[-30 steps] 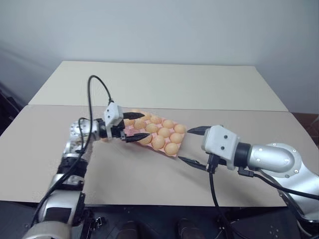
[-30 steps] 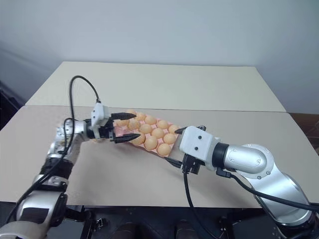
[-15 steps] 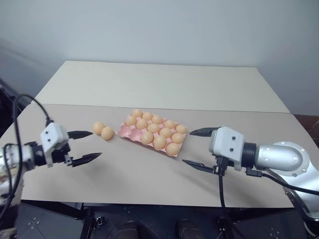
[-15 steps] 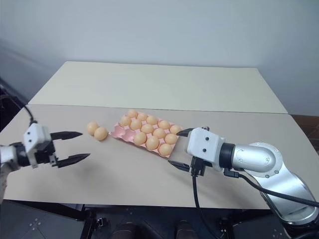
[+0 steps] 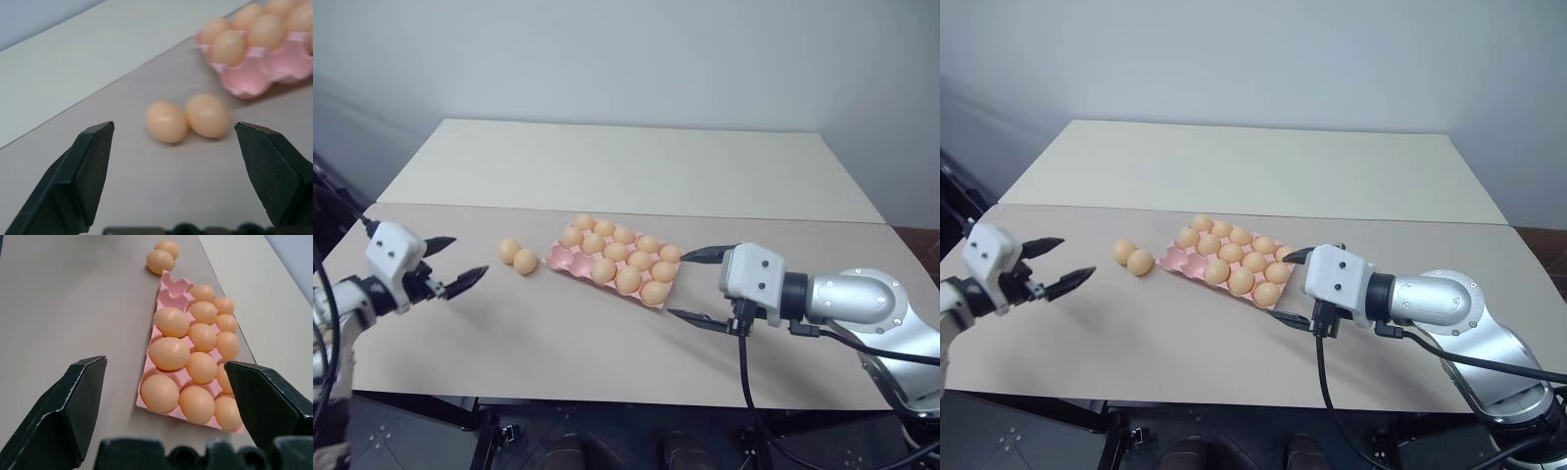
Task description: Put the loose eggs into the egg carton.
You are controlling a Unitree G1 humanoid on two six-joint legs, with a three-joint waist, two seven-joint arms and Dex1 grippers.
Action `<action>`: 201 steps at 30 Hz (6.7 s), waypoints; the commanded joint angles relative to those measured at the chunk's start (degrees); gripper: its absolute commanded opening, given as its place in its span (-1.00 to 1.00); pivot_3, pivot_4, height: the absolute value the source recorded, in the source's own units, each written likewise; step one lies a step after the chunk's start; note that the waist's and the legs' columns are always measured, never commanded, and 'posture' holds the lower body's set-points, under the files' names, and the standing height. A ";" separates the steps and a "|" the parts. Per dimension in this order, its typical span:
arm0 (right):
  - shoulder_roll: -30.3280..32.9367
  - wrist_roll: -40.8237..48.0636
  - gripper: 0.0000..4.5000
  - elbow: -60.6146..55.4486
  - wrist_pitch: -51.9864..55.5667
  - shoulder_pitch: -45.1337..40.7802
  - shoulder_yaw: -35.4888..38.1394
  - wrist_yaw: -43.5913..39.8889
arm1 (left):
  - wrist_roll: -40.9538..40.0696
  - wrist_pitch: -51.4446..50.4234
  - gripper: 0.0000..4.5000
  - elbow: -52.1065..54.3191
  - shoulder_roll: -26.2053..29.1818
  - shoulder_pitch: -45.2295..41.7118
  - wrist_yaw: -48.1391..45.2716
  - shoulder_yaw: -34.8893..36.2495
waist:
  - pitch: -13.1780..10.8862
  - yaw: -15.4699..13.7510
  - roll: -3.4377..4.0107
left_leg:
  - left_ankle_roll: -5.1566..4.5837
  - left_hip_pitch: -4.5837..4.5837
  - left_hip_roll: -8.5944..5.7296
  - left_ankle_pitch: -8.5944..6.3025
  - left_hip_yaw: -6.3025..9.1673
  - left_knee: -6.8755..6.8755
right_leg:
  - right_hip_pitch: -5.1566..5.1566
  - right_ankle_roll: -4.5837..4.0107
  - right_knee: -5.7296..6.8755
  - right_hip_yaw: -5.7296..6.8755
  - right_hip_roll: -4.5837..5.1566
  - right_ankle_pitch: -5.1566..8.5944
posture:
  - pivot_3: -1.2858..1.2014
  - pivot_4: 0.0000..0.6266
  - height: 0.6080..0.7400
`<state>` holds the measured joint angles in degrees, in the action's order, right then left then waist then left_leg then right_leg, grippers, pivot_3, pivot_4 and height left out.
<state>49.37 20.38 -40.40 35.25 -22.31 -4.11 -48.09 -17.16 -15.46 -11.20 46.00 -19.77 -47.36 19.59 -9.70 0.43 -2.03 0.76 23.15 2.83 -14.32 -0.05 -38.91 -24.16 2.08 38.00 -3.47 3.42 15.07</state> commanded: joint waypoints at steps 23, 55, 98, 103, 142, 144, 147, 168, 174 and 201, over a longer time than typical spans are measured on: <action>0.16 0.13 1.00 -5.93 5.31 1.31 1.71 5.23 | 9.27 11.79 0.90 -35.30 -7.74 -22.67 3.81 -10.71 | 0.01 0.36 -0.01 | 0.00 0.04 -0.01 0.00 0.01 -0.03 | -0.03 0.00 0.02 -0.01 -0.01 0.00 | 0.03 -0.52 1.00; -0.51 -0.97 1.00 -4.77 4.76 0.85 -0.24 5.61 | 1.28 10.11 -0.23 -21.27 -2.25 -13.07 -3.72 -2.83 | 0.01 0.40 -0.01 | 0.01 0.02 0.00 0.01 0.01 -0.03 | -0.03 0.00 0.04 -0.01 0.00 0.00 | 0.03 -0.52 1.00; 0.28 -0.69 1.00 -10.67 9.23 2.10 1.28 9.22 | -6.84 9.41 -0.23 -18.43 -16.67 -21.16 -26.19 -13.68 | 0.02 0.80 -0.02 | -0.01 0.00 -0.03 0.01 0.03 -0.07 | 0.01 0.00 0.04 -0.05 -0.03 0.00 | 0.03 -0.52 1.00; 0.30 -0.63 1.00 -11.38 10.17 2.28 1.59 9.46 | -5.71 11.20 -0.23 -20.03 -16.68 -22.03 -26.55 -14.00 | 0.02 0.47 -0.02 | -0.01 0.03 -0.03 0.01 0.04 -0.07 | -0.01 0.00 0.02 -0.04 -0.03 0.00 | 0.03 -0.52 1.00; 2.88 0.97 1.00 -9.14 4.34 2.71 2.97 2.99 | -5.54 11.84 0.43 -10.60 6.71 -0.31 -22.47 0.42 | 0.01 0.46 -0.01 | 0.00 0.00 0.02 0.00 0.01 -0.04 | -0.02 0.00 0.01 -0.02 -0.01 0.00 | 0.03 -0.52 1.00; 2.67 0.73 1.00 -8.80 4.01 2.45 2.56 2.97 | -5.21 12.04 0.43 -11.73 6.34 -0.16 -22.61 0.13 | 0.01 0.09 -0.01 | 0.00 0.00 0.02 0.00 0.01 -0.04 | -0.01 0.00 0.00 0.01 0.00 0.00 | 0.03 -0.52 1.00; 2.33 0.42 1.00 -8.31 3.62 2.01 1.96 3.27 | -4.32 13.39 0.43 -13.88 4.84 -1.19 -22.58 -1.38 | 0.01 0.07 -0.01 | 0.00 0.01 0.02 0.00 0.00 -0.04 | 0.01 0.00 0.00 0.04 0.01 0.00 | 0.03 -0.52 1.00; 1.69 -0.57 1.00 -9.80 5.37 2.70 1.65 6.76 | 5.76 21.81 0.99 -32.83 -2.68 -19.11 -19.68 -12.46 | 0.02 0.56 -0.02 | 0.00 0.03 0.00 0.01 0.01 -0.05 | -0.02 0.00 0.03 0.02 -0.01 0.00 | 0.03 -0.52 1.00; 1.55 -0.50 1.00 -9.72 5.48 2.67 1.30 7.30 | 7.65 22.97 0.99 -36.72 -4.98 -21.47 -18.13 -13.74 | 0.02 0.37 -0.02 | 0.00 0.06 0.00 0.00 0.02 -0.05 | -0.02 0.00 0.02 0.02 -0.01 0.00 | 0.03 -0.52 1.00; 0.34 -1.42 1.00 -9.72 6.12 2.27 0.37 8.41 | 7.52 24.90 -0.18 -39.50 -4.94 -26.35 -14.98 -11.26 | 0.02 0.41 -0.03 | 0.00 0.07 -0.01 0.01 0.03 -0.06 | -0.02 0.00 0.03 0.02 -0.01 0.00 | 0.03 -0.52 1.00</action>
<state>49.86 19.29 -48.52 41.72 -19.66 -4.46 -40.26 -7.03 8.58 -53.61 39.71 -45.13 -61.60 5.96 -9.68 0.84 -2.07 0.75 23.22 2.83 -14.32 -0.02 -38.97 -24.19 2.08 38.03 -3.45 3.41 15.07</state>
